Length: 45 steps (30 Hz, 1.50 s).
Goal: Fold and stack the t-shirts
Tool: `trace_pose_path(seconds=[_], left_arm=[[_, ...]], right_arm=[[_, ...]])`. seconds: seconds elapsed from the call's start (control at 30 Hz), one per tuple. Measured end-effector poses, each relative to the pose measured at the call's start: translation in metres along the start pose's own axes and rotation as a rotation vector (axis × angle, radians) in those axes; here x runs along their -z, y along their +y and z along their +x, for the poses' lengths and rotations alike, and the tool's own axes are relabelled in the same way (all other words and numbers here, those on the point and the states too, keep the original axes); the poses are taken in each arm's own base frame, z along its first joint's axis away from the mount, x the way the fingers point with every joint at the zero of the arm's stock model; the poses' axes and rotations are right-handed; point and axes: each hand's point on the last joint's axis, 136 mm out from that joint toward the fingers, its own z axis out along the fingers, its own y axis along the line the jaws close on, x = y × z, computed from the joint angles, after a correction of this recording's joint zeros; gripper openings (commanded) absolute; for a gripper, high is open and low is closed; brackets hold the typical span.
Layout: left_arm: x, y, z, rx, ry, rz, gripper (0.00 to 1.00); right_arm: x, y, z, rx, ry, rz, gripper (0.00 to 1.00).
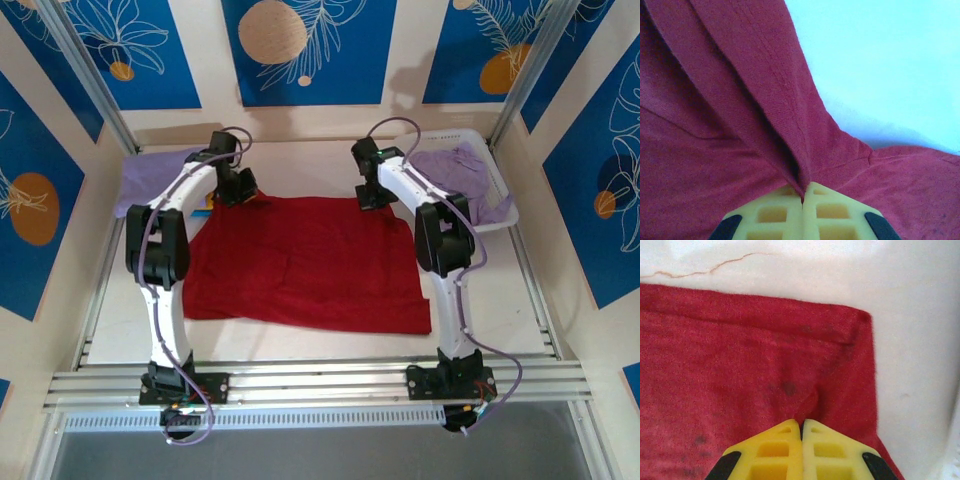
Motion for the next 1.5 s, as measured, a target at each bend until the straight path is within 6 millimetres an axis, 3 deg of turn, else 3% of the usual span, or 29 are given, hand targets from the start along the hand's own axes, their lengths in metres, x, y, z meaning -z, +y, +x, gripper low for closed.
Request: trace_pose_path(seconds=[0.2, 0.37, 0.53, 0.77, 0.93, 1.2, 1.5], left_arm=[[0.027, 0.001, 0.009, -0.011, -0.020, -0.004, 0.00], [0.054, 0.006, 0.032, -0.021, -0.028, 0.000, 0.00], [0.064, 0.014, 0.063, -0.050, -0.008, -0.021, 0.00], [0.081, 0.029, 0.091, -0.072, -0.003, -0.054, 0.00], [0.100, 0.036, 0.105, -0.090, -0.022, -0.064, 0.00], [0.108, 0.047, 0.139, -0.125, 0.008, -0.091, 0.00], [0.102, 0.067, 0.178, -0.129, 0.066, -0.132, 0.00]], right_arm=[[0.028, -0.012, 0.020, 0.011, 0.000, 0.003, 0.00], [0.027, -0.022, 0.056, 0.031, 0.064, 0.027, 0.00], [0.028, -0.034, 0.085, 0.042, 0.105, 0.061, 0.00], [0.046, -0.046, 0.106, 0.037, 0.090, 0.078, 0.00], [0.046, -0.049, 0.123, 0.039, 0.110, 0.082, 0.00], [0.036, -0.055, 0.157, 0.045, 0.183, 0.102, 0.00], [0.032, -0.058, 0.175, 0.026, 0.225, 0.120, 0.00]])
